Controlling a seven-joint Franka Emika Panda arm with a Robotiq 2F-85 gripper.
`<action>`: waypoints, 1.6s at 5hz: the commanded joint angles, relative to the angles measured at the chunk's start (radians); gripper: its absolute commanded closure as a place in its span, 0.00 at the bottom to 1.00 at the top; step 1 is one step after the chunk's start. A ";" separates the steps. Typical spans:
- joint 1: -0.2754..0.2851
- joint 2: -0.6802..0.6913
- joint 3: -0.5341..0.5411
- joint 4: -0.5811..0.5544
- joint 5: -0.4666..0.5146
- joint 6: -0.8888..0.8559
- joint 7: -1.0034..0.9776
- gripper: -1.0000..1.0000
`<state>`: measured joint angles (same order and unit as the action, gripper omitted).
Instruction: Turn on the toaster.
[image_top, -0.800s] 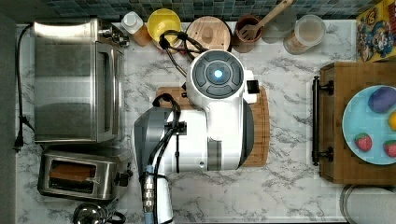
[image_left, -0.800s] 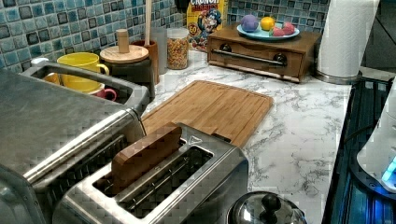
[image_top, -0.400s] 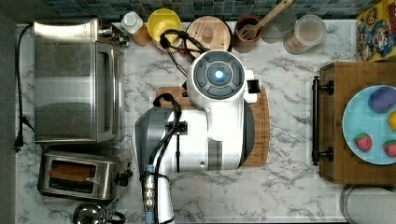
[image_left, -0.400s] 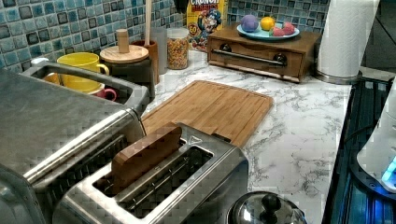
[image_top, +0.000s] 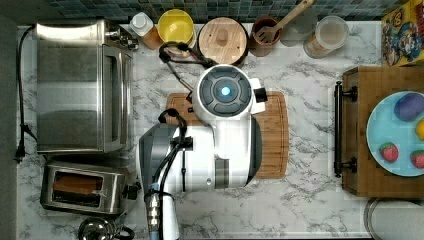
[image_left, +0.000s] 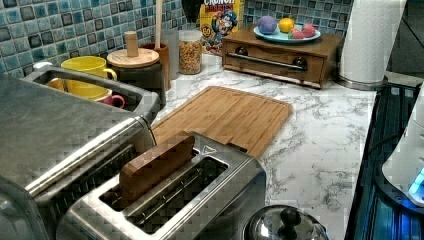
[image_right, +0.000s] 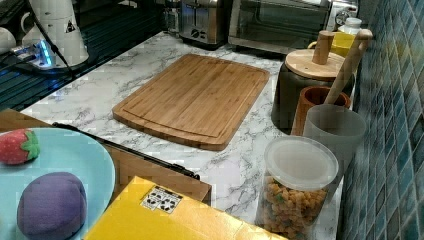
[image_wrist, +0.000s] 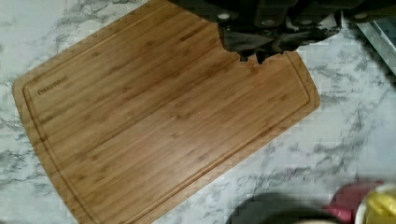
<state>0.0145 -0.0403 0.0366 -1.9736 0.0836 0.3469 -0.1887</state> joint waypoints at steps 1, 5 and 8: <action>0.095 -0.233 0.093 -0.225 0.111 -0.019 -0.112 1.00; 0.158 -0.327 0.240 -0.415 0.162 -0.017 -0.178 1.00; 0.144 -0.286 0.262 -0.507 0.176 0.094 -0.176 1.00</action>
<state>0.1919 -0.3040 0.3286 -2.3730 0.2290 0.4019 -0.3325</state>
